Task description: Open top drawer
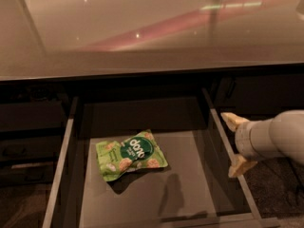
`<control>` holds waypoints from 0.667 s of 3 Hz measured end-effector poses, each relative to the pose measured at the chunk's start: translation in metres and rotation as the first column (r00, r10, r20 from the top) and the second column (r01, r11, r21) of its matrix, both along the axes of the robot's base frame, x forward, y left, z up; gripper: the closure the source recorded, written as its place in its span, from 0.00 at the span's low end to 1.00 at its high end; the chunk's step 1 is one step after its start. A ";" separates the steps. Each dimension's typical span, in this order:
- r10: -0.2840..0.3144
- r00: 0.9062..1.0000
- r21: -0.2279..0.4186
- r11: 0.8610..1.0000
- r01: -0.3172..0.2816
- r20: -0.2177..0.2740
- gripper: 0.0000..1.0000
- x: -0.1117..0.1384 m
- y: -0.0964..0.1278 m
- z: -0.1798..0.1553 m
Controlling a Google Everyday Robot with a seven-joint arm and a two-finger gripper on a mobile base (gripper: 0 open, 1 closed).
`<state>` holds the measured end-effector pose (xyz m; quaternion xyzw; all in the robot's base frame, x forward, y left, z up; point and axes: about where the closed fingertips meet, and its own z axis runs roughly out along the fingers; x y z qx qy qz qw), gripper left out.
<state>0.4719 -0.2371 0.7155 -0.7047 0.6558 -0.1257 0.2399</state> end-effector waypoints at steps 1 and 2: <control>0.019 0.998 0.048 0.999 -0.021 0.057 0.00 0.018 0.005 0.032; 0.019 0.998 0.048 0.999 -0.022 0.057 0.00 0.018 0.005 0.032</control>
Offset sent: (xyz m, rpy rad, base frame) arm 0.0175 0.0048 0.0310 0.0497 -0.0540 0.0196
